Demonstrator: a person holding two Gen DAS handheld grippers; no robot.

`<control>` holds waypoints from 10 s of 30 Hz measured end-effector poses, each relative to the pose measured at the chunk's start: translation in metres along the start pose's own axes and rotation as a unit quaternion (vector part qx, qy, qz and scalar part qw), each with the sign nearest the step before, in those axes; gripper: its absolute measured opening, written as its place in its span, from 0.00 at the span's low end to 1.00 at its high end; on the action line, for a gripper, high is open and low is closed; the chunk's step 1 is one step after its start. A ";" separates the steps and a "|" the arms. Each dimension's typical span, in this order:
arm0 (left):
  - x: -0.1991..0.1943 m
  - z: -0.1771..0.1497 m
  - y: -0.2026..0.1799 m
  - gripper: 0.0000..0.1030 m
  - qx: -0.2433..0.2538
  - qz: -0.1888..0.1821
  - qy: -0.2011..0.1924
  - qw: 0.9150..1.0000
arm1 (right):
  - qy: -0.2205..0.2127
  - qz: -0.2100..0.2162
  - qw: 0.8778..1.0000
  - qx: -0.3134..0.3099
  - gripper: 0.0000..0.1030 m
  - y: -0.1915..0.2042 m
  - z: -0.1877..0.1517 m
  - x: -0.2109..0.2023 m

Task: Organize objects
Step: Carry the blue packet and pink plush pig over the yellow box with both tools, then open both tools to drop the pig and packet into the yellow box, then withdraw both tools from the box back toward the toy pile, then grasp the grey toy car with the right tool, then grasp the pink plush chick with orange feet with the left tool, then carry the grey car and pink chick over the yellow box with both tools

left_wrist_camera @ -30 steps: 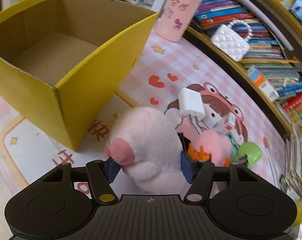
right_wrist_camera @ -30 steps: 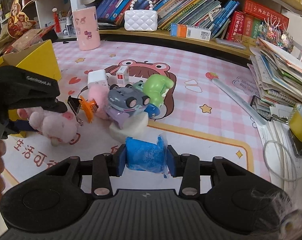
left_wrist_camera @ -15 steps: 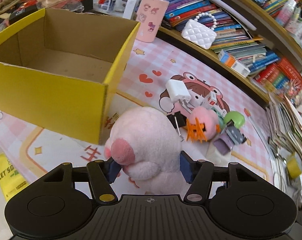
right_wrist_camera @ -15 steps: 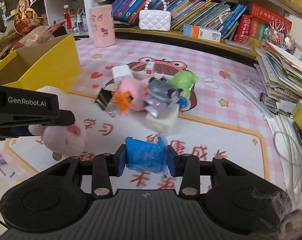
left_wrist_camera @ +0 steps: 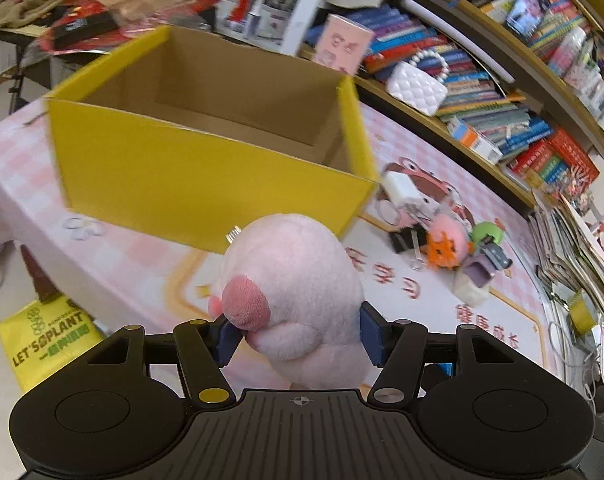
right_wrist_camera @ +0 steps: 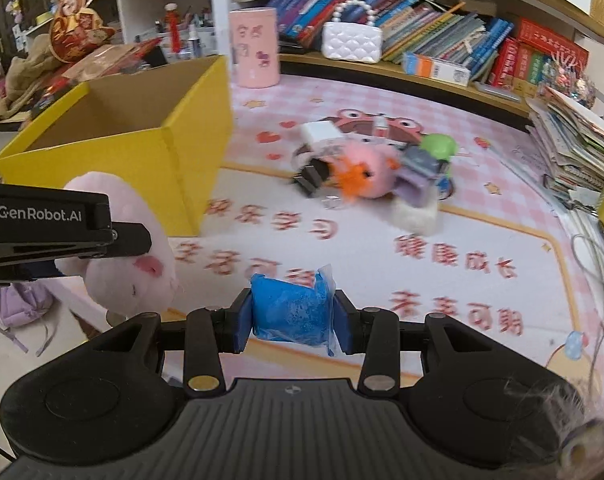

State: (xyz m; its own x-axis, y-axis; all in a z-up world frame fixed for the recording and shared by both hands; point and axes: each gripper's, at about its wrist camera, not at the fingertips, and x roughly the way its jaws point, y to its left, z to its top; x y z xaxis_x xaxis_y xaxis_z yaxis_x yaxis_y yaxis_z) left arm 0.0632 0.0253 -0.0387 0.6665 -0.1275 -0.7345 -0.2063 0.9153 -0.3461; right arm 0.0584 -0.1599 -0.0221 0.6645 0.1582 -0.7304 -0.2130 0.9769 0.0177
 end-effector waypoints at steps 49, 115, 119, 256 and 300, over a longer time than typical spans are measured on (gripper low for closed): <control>-0.061 0.113 0.089 0.58 0.027 -0.035 -0.164 0.985 | -0.174 0.042 0.980 -0.084 0.37 0.142 0.100 -0.001; -0.071 0.067 0.097 0.95 0.072 0.080 -0.132 0.985 | -0.107 0.028 0.989 -0.097 0.60 0.133 0.070 0.002; -0.075 0.046 0.098 0.95 0.085 0.092 -0.112 0.986 | -0.088 0.004 0.992 -0.086 0.63 0.133 0.040 -0.004; 0.152 0.050 -0.223 0.48 0.247 0.038 -0.014 0.968 | -0.061 -0.017 0.992 0.112 0.57 -0.220 0.083 0.065; 0.062 0.046 -0.155 0.45 0.175 -0.015 -0.031 0.984 | -0.051 0.024 0.996 0.063 0.57 -0.142 0.067 0.035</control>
State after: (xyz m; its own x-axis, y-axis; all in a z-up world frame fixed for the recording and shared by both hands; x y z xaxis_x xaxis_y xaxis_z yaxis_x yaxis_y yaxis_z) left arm 0.1693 -0.1067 -0.0036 0.7134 -0.1427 -0.6861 0.0657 0.9884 -0.1372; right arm 0.1599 -0.2838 -0.0046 0.7264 0.2122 -0.6536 -0.1588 0.9772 0.1408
